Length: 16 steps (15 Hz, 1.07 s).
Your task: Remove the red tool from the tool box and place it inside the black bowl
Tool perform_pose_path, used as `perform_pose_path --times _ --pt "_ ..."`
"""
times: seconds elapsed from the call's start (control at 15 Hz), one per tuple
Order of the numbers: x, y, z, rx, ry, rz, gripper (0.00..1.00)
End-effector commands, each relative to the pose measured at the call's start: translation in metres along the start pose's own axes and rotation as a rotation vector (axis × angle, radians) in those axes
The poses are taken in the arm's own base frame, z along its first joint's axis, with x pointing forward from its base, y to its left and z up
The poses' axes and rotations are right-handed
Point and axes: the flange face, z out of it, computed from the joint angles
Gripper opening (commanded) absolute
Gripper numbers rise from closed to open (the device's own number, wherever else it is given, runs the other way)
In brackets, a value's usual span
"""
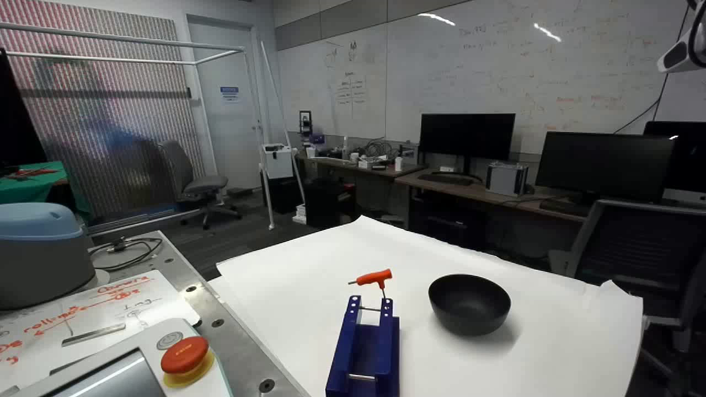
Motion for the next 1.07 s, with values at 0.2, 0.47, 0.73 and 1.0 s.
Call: perform_pose_path --times 0.2,0.47,0.73,1.0 --pt "-0.001 0.000 -0.006 -0.002 0.014 -0.001 1.00" --pt "-0.001 0.000 -0.006 -0.002 0.015 -0.001 1.00" --pt "0.034 -0.005 -0.017 0.023 0.059 0.059 1.00" --pt "0.109 -0.036 -0.033 0.002 0.111 -0.009 1.00"
